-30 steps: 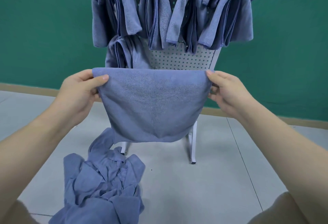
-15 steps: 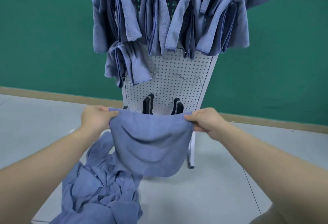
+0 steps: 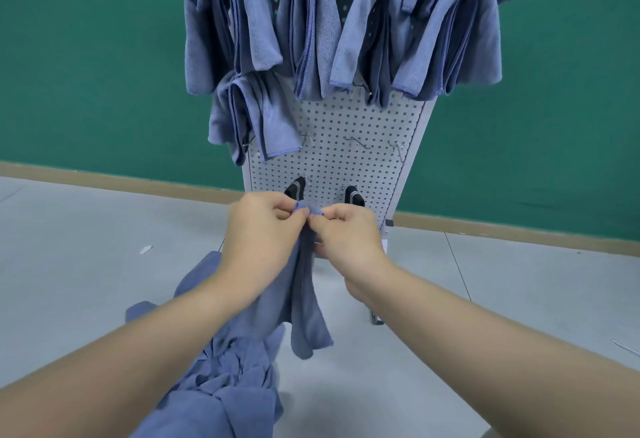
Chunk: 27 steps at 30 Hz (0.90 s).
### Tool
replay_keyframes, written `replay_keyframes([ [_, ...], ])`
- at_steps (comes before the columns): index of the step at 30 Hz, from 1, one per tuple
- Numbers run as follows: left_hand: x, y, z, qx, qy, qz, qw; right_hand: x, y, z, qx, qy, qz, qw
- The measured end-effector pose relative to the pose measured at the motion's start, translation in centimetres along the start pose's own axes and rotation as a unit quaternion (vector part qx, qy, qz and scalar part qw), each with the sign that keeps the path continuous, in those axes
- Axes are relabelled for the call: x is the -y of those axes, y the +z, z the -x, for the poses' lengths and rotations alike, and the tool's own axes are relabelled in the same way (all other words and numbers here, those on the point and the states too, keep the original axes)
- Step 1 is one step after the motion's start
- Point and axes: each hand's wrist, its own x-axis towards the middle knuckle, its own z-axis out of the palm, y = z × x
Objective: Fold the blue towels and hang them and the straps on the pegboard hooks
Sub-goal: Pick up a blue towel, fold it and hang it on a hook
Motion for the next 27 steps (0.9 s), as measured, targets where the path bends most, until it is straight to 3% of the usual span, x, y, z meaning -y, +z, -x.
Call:
replay_keyframes([
  [5, 0.5, 0.1, 1.2, 0.036, 0.049, 0.043, 0.997, 1.6, -0.8, 0.3, 0.016, -0.031, -0.012, 0.999],
  [10, -0.1, -0.2, 1.4, 0.122, 0.079, 0.076, 0.986, 2.7, -2.0, 0.6, 0.011, -0.084, 0.036, 0.996],
  [13, 0.0, -1.2, 0.3, 0.096, 0.105, 0.054, 0.988, 3.6, -2.6, 0.2, 0.001, -0.121, 0.073, 0.990],
  [16, 0.4, -2.4, -1.2, 0.039, 0.180, -0.032, 0.982, 4.8, -3.4, 0.4, 0.021, -0.173, 0.132, 0.976],
  [18, 0.6, -3.0, -1.7, 0.064, 0.222, -0.075, 0.970, 5.4, -3.8, 0.8, 0.042, -0.204, 0.174, 0.962],
  [23, 0.5, -3.7, -1.6, 0.173, 0.161, -0.045, 0.971, 5.5, -4.8, 0.9, 0.053, -0.223, 0.201, 0.952],
  [27, 1.6, -4.0, -2.0, 0.201, 0.140, -0.064, 0.967, 5.3, -5.9, 0.5, 0.031, -0.228, 0.230, 0.946],
])
